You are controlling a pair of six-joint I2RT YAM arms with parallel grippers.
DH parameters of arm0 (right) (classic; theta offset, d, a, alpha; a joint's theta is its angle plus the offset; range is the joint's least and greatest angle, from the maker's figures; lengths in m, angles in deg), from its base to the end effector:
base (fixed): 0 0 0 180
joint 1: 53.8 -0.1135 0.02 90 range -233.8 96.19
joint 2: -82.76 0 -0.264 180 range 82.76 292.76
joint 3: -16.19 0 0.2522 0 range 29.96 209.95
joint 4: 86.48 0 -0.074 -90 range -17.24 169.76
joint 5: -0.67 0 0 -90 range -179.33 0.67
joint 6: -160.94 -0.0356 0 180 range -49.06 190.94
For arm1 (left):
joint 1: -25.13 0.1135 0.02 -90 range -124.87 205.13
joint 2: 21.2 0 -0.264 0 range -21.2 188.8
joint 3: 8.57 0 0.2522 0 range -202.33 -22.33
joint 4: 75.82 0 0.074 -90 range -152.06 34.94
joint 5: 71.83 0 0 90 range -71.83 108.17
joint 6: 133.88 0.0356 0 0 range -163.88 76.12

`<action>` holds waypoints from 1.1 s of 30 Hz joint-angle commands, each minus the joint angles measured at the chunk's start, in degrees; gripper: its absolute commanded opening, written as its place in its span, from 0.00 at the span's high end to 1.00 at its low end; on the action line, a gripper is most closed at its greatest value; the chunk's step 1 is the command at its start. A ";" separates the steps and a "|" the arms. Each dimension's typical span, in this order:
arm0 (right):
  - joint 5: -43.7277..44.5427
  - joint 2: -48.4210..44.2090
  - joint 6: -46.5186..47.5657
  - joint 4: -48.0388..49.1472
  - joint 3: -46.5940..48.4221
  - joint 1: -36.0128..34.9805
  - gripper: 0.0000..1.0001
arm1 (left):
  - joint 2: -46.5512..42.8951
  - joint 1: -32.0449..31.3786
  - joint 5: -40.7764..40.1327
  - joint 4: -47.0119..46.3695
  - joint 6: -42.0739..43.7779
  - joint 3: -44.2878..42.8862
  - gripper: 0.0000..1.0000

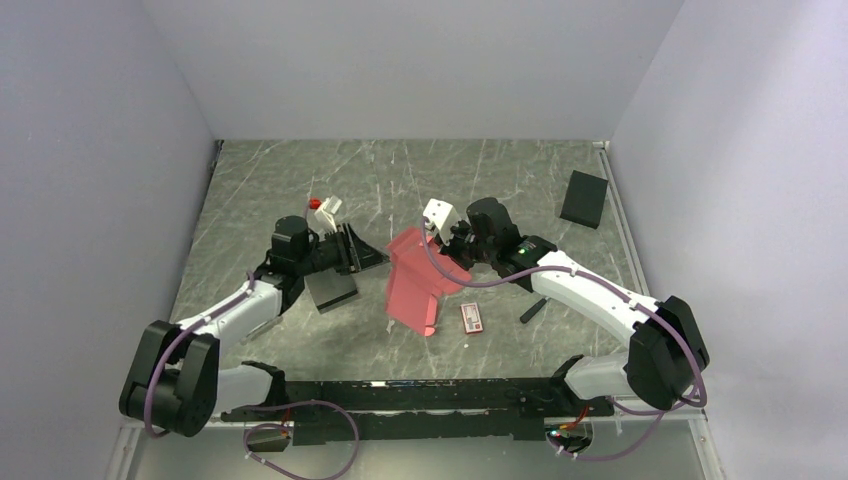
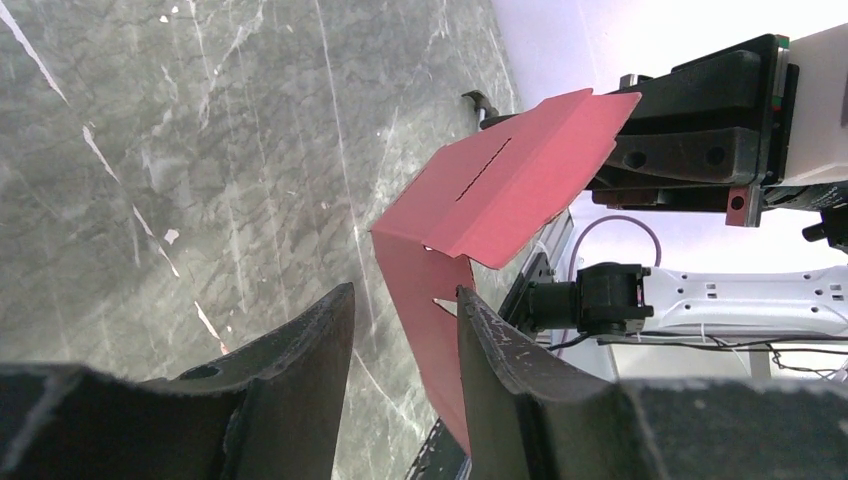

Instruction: Fold the paper box

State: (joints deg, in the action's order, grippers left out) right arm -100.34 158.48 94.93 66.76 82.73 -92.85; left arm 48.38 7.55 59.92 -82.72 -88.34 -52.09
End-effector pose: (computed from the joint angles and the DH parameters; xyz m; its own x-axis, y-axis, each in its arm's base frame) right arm 0.2225 0.1893 0.2652 -0.1162 -0.6082 -0.7853 -0.8600 0.4571 -0.2268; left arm 0.2306 -0.0979 0.2171 -0.8011 -0.2943 -0.5211 0.3697 0.4415 -0.8176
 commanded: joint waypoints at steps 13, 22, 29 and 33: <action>0.79 -1.28 -0.35 2.21 1.98 0.11 1.00 | 5.84 0.18 6.64 -13.99 -6.40 0.94 0.53; 0.81 -1.14 -0.61 2.10 2.15 0.11 1.00 | 6.98 0.03 6.80 -14.19 -7.93 0.70 0.51; 1.15 -1.01 -0.77 2.11 2.18 0.11 1.00 | 8.75 -1.42 6.87 -13.50 -8.57 -0.54 0.50; 1.16 -0.93 -0.78 2.11 2.23 0.07 1.00 | 9.24 -2.15 6.40 -12.21 -8.18 -1.11 0.49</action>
State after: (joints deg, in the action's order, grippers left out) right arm -99.83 158.48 94.89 66.76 82.73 -92.85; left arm 57.17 6.21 65.32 -94.00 -96.28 -51.41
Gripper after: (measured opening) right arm 0.018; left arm 0.505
